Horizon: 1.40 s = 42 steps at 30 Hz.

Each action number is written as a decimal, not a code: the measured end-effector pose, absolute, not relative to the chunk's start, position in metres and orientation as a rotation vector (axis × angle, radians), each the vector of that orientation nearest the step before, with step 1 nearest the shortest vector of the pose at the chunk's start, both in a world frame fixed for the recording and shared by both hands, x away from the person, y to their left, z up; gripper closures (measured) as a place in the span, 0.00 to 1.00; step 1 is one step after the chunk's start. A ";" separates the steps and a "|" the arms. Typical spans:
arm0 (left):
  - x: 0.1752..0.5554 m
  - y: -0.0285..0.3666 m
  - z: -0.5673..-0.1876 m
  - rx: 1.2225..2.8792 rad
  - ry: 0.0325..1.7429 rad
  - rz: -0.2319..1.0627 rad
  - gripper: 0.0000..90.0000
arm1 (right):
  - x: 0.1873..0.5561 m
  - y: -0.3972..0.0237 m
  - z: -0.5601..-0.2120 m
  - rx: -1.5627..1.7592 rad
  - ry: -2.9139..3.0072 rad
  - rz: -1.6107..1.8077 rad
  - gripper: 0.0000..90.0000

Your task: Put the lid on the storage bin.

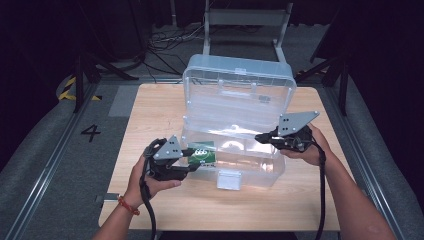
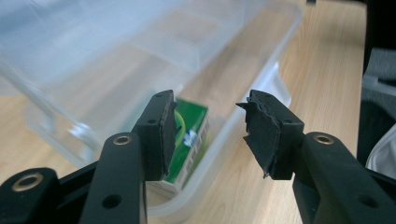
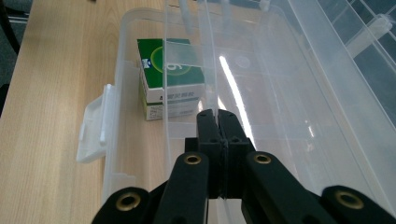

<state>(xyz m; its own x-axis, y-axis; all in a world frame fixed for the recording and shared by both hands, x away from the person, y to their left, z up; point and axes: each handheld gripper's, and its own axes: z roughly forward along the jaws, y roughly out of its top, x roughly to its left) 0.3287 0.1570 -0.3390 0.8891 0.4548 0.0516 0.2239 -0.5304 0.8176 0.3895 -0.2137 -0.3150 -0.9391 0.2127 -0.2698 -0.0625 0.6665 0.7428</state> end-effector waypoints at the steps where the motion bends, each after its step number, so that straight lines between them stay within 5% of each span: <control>1: 0.328 0.159 -0.333 2.120 0.495 0.334 0.59 | 0.389 -0.214 -0.315 0.119 2.550 1.153 1.00; 13: 0.361 0.170 -0.285 2.002 0.535 0.379 0.54 | 0.384 -0.214 -0.319 0.119 2.552 1.160 1.00; 18: 0.381 0.162 -0.283 2.058 0.563 0.422 0.69 | 0.384 -0.214 -0.319 0.122 2.547 1.164 1.00; 33: 0.441 0.158 -0.277 2.029 0.664 0.439 0.94 | 0.381 -0.216 -0.322 0.145 2.530 1.190 0.99; 42: 0.453 0.166 -0.285 2.013 0.690 0.413 0.95 | 0.378 -0.216 -0.324 0.145 2.520 1.187 0.99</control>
